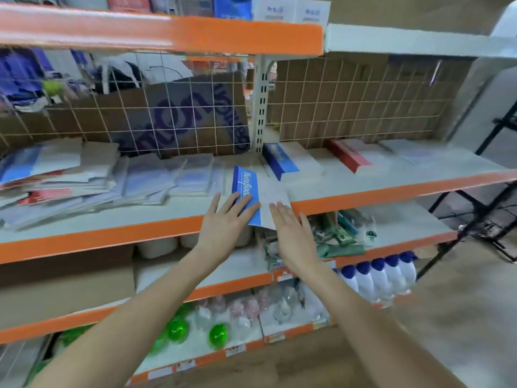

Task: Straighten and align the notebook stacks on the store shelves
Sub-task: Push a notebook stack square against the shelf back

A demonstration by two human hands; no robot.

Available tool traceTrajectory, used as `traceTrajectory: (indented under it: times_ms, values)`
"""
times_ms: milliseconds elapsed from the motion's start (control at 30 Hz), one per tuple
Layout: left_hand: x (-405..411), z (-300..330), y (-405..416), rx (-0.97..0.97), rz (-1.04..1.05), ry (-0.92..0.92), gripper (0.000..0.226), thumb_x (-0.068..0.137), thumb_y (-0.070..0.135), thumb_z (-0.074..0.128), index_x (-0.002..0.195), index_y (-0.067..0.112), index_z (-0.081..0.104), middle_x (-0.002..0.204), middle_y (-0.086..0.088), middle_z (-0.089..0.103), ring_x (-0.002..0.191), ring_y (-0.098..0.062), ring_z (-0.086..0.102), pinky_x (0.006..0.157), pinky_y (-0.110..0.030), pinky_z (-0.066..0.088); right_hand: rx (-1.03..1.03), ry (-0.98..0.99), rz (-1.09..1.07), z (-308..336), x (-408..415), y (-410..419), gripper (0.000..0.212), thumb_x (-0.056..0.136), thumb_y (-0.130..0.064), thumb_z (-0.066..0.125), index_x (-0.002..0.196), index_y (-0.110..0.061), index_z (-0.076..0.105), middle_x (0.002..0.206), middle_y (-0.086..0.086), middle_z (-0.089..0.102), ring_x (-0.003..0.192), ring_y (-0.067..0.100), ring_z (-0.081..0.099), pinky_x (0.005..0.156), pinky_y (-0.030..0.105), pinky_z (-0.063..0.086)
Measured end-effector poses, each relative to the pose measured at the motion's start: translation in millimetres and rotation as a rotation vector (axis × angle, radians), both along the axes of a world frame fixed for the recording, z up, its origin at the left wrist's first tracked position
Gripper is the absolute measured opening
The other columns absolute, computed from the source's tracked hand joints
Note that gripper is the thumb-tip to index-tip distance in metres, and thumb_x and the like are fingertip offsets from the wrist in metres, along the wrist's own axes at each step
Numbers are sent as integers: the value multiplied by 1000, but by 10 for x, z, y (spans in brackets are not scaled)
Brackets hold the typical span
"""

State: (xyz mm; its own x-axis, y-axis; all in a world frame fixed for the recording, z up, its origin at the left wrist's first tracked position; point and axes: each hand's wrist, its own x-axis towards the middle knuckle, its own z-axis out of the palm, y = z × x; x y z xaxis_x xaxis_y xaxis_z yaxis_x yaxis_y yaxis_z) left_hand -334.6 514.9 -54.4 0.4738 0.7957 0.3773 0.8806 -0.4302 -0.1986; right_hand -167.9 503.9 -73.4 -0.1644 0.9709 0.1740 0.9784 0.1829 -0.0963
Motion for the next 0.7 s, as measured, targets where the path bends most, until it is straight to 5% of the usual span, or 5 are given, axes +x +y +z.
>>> traceTrajectory:
  times_ms: [100,333,700]
  values:
    - [586,-8,60,-34,-2,-117,64,78,-4,66,136,16,50,141,-10,48,129,-32,45,108,-53,28,13,-28,-34,77,587,58,75,93,-2,41,152,-21,-2,160,4,5,146,16,7,116,42,5]
    - [1277,-93,490,-93,52,-149,67,94,9,47,150,28,15,157,1,17,145,-22,14,116,-42,2,21,-75,-52,142,1283,475,78,91,-4,46,152,-22,1,160,6,7,146,19,8,115,47,4]
    - [1524,-355,1693,-181,118,-119,74,92,0,34,150,31,3,159,6,5,146,-15,4,115,-39,-3,-80,-136,17,-59,1550,1781,69,94,-1,38,152,-21,6,158,6,13,146,20,11,115,47,6]
